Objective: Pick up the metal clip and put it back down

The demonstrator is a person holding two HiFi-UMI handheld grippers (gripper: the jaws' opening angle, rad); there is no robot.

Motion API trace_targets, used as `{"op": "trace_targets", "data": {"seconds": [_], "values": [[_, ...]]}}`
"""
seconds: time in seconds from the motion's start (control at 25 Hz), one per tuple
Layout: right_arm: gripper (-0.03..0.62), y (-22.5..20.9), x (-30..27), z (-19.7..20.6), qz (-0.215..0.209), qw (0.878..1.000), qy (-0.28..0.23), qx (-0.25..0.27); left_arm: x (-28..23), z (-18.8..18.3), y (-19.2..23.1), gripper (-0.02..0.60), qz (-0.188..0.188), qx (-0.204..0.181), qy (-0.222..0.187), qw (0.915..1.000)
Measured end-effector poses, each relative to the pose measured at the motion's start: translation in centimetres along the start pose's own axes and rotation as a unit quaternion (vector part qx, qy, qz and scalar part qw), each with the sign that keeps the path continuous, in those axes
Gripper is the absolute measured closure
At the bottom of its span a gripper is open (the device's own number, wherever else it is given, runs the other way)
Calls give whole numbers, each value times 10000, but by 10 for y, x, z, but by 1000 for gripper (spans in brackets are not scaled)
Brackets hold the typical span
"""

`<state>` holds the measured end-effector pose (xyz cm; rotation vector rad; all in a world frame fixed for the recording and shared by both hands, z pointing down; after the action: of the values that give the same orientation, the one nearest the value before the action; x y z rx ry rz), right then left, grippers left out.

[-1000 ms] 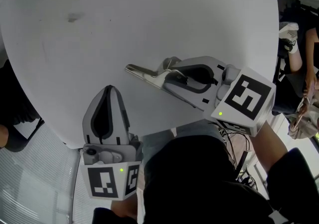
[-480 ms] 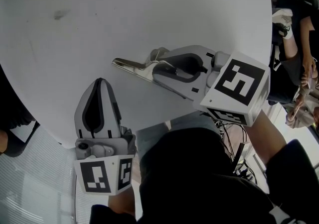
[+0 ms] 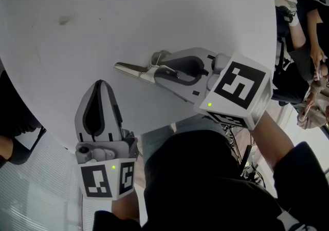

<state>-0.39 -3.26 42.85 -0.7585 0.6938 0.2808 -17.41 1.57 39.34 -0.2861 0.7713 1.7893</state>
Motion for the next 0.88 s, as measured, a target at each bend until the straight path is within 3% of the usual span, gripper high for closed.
{"op": "trace_targets", "data": {"seconds": [0.32, 0.88], "values": [[499, 1, 2, -5, 51, 9997, -164, -145, -1, -6, -1, 561, 70, -121, 39, 9999], [499, 23, 31, -35, 332, 9979, -550, 68, 22, -38, -10, 561, 137, -393, -201, 9989]]}}
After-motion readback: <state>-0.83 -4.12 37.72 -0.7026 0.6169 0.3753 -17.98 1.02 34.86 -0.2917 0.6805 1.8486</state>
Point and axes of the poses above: the fingertips, and each gripper's own axes: x backward along the fingers, y to its left, z out of its underside, the point moved 7 cm from there along x, backward along the fingers, and after that the axes turned 5 degrees about z, right-handed, at the moved point
